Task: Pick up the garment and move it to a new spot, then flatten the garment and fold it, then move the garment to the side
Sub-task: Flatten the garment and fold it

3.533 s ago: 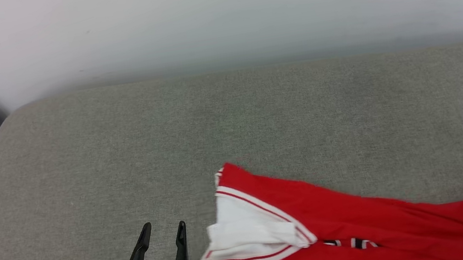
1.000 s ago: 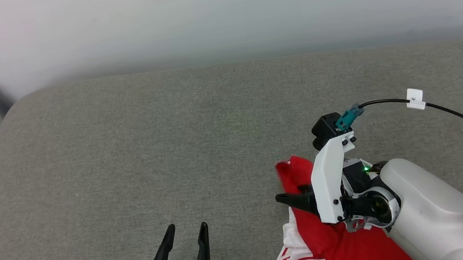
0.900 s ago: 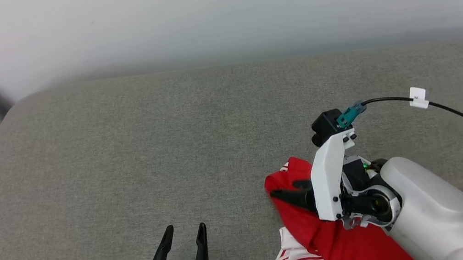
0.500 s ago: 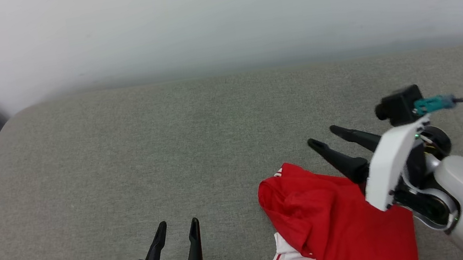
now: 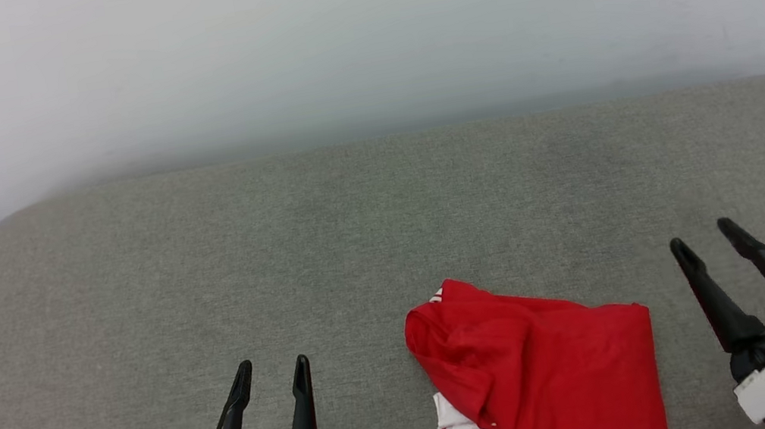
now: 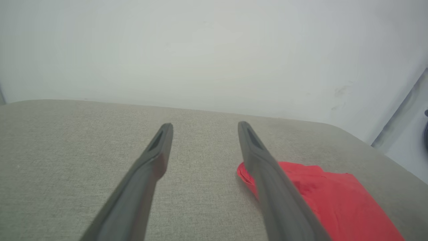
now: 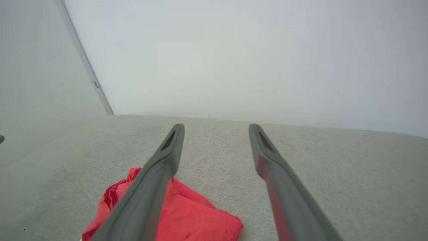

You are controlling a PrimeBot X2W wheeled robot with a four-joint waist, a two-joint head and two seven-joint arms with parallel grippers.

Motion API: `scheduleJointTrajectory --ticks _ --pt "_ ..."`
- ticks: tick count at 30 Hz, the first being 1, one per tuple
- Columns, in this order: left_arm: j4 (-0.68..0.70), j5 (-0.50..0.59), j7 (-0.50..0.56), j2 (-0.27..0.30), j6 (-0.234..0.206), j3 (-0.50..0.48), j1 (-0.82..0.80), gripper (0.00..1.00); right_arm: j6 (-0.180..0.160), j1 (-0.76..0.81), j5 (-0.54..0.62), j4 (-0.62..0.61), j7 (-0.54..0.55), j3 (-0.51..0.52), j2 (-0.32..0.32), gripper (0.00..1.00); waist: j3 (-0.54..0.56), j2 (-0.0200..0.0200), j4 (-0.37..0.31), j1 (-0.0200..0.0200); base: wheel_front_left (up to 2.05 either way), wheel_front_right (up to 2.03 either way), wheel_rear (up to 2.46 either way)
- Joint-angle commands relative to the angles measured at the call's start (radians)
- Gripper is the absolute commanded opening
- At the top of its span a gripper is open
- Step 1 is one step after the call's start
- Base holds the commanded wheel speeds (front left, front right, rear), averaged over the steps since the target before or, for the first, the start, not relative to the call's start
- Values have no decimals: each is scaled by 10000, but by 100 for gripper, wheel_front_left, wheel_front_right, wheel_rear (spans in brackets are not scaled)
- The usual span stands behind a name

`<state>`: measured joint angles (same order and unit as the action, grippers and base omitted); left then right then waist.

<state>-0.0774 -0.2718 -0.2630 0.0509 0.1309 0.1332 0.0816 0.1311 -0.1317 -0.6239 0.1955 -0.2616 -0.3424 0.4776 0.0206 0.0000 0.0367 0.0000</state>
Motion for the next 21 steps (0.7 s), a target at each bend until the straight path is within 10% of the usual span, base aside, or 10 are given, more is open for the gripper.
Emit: scheduleJointTrajectory --ticks 1,10,21 --pt "77 227 -19 5 -4 -19 130 100 -11 658 414 -335 -20 632 -403 100 -10 0 -101 0 0 0 0" --pt "520 742 -19 -7 -2 -353 398 100 -8 3265 3177 -2732 -28 3529 -2308 100 21 0 -156 0 0 0 0" --pt "989 1941 -19 -7 -78 -600 821 100 -8 4791 4285 -3742 -28 4494 -3459 100 18 0 -239 0 0 0 0"
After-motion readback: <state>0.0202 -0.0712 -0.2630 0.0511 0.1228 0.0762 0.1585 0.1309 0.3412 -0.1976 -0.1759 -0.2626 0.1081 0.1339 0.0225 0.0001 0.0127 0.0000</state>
